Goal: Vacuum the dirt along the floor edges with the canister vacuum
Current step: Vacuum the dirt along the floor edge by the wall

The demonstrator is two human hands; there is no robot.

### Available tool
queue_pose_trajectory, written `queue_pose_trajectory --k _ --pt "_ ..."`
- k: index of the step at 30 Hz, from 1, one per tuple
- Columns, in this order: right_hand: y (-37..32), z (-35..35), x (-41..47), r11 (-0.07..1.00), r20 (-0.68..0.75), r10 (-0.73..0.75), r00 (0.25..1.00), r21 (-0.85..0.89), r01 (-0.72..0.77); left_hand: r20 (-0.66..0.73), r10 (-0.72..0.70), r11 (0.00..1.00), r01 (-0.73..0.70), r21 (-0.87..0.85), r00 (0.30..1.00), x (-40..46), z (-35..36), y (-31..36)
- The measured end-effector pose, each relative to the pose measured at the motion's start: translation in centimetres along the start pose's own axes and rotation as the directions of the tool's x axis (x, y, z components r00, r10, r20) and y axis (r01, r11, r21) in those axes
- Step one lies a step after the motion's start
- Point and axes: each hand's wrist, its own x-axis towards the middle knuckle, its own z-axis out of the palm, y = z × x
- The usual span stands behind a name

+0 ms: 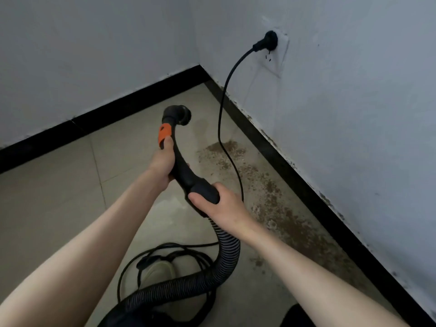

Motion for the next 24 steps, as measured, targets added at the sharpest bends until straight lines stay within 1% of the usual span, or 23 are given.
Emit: queue_pose_trajectory --k 3,5,7,9,11,13,16,19,23,24 --pt "-1.5 -1.3 -1.4 0.99 0.124 -0.002 0.992 0.14 -0.015 -0.053 0.118 0.993 -0.119 -0.017 0.992 -3.8 -1.2 1.7" --pt "-2.9 -1.9 -2.4 0.975 0.171 -0.026 0.985 0.22 -0.012 -0.048 0.226 0.974 -0.227 -0.021 0.973 -6.5 -1.4 3.3" --pt "-3.9 -2.1 -3.4 0.957 0.167 -0.081 0.983 0.287 0.03 0.007 0.312 0.949 -0.311 -0.042 0.95 -9.1 -1.2 4.8" --pt "-4.4 -2.1 -4.5 0.944 0.132 -0.148 0.98 0.315 0.1 0.102 0.348 0.937 -0.346 -0.035 0.932 -11.3 -0.5 6.2" --pt "-4.5 -2.3 -5.6 0.932 0.079 -0.206 0.975 0.32 0.171 0.192 0.353 0.934 -0.357 -0.015 0.916 -13.2 0.3 7.0" --pt "-4.2 -3.0 -6.6 0.925 0.032 -0.219 0.975 0.325 0.197 0.246 0.331 0.94 -0.341 -0.002 0.911 -14.6 1.3 7.2" --pt "-3.1 -4.6 -7.8 0.933 0.005 -0.194 0.981 0.31 0.183 0.247 0.283 0.957 -0.292 -0.002 0.927 -15.7 3.1 6.3" --pt "-1.1 -6.3 -8.5 0.949 -0.032 -0.189 0.981 0.251 0.191 0.245 0.233 0.972 -0.23 -0.038 0.941 -15.9 4.9 4.6" --pt "1.9 -8.8 -9.1 0.97 -0.023 -0.153 0.988 0.186 0.155 0.29 0.226 0.974 -0.223 -0.045 0.93 -15.4 7.2 1.7" --pt "2.7 -9.3 -9.1 0.98 -0.013 -0.137 0.99 0.143 0.137 0.3 0.23 0.973 -0.229 -0.038 0.926 -15.1 7.7 0.7"
